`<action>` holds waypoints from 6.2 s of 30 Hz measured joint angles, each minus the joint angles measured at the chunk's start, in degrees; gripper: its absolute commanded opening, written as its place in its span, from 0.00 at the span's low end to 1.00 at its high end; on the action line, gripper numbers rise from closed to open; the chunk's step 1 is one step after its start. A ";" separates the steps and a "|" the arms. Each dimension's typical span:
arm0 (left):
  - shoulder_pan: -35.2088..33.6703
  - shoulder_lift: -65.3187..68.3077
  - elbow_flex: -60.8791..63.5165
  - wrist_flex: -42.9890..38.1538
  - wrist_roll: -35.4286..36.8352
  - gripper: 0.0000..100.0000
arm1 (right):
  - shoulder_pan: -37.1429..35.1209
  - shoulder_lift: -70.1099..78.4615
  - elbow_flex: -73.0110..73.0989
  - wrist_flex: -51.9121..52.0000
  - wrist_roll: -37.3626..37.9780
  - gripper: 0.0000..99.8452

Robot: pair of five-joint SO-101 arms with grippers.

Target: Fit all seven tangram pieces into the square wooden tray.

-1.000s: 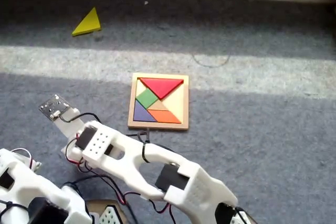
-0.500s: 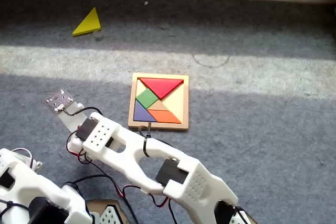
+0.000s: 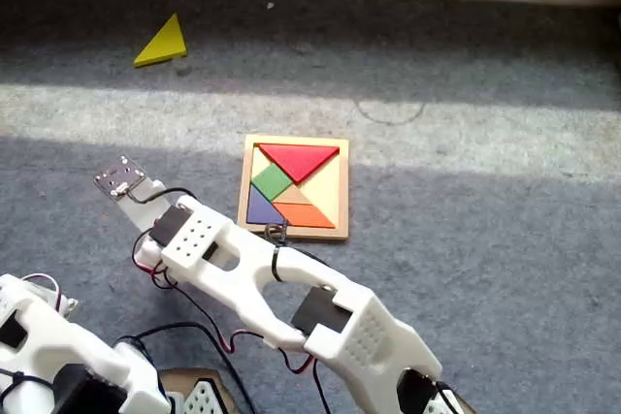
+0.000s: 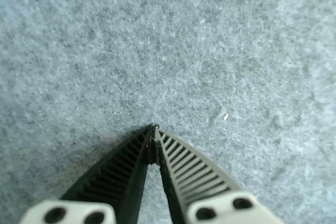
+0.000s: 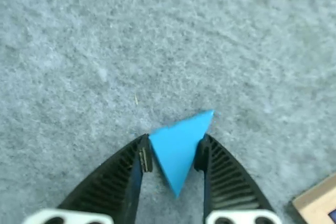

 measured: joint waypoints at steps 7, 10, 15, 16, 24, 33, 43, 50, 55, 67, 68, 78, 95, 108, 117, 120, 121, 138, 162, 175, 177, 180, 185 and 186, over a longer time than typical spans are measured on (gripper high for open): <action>0.00 0.00 0.00 0.00 0.00 0.01 | 1.93 0.00 -2.37 7.12 2.55 0.09; 1.58 -0.97 0.00 0.00 0.00 0.01 | 2.46 -1.85 -2.37 10.02 3.43 0.09; 5.54 -8.79 0.44 0.18 0.00 0.01 | 4.22 -8.00 -2.37 12.92 5.27 0.09; 5.89 -11.34 0.44 0.53 0.00 0.01 | 5.01 -9.14 -2.37 13.45 5.36 0.09; 16.09 -35.25 8.44 3.52 0.09 0.01 | 14.15 -15.65 -2.37 15.12 5.45 0.09; 30.59 -62.42 21.98 3.69 0.09 0.01 | 25.23 -20.13 -2.37 20.04 5.45 0.09; 42.37 -74.02 25.49 9.85 0.00 0.01 | 26.29 -23.38 -2.37 24.79 5.45 0.09; 47.21 -74.02 29.19 9.85 0.00 0.01 | 26.99 -23.82 -2.37 27.78 5.45 0.09; 51.08 -74.02 29.54 10.37 0.00 0.01 | 29.54 -23.82 -2.37 29.89 5.45 0.09; 53.63 -74.02 29.63 10.37 0.00 0.01 | 32.00 -23.82 -2.37 30.33 5.45 0.09; 53.63 -74.02 29.63 10.37 0.00 0.01 | 32.00 -23.82 -2.37 30.33 5.45 0.09; 53.63 -74.02 29.63 10.37 0.00 0.01 | 30.51 -38.68 16.18 16.18 5.45 0.05; 53.63 -74.02 29.63 10.37 0.00 0.01 | 28.13 -41.49 30.15 12.13 5.45 0.04; 53.63 -74.02 29.71 10.37 0.00 0.01 | 28.13 -41.49 30.33 24.62 5.45 0.04; 53.63 -74.02 29.71 10.37 0.00 0.01 | 27.87 -41.76 30.33 24.62 5.71 0.04; 53.63 -74.02 29.71 10.37 0.00 0.01 | 27.87 -41.76 30.33 24.62 5.71 0.04; 53.63 -74.02 29.71 10.37 0.00 0.01 | 27.87 -41.76 30.33 24.62 5.71 0.04; 53.63 -74.02 29.71 10.37 0.00 0.01 | 27.87 -41.76 30.33 24.62 5.71 0.04; 53.63 -74.02 29.71 10.37 0.00 0.01 | 24.00 -41.76 30.33 5.10 13.27 0.04; 53.63 -74.02 29.71 10.37 0.00 0.01 | 24.44 -41.76 35.60 -11.96 13.27 0.04; 53.63 -74.02 29.71 10.37 0.00 0.01 | 25.49 -41.76 38.51 -16.26 13.27 0.04; 53.63 -74.02 29.71 10.37 0.00 0.01 | 27.43 -41.76 41.67 -20.75 13.27 0.04; 53.63 -74.02 29.71 10.37 0.00 0.01 | 28.31 -41.76 42.11 -21.80 13.27 0.05; 53.63 -74.02 29.71 10.37 0.00 0.01 | 28.31 -41.76 42.11 -21.98 13.27 0.05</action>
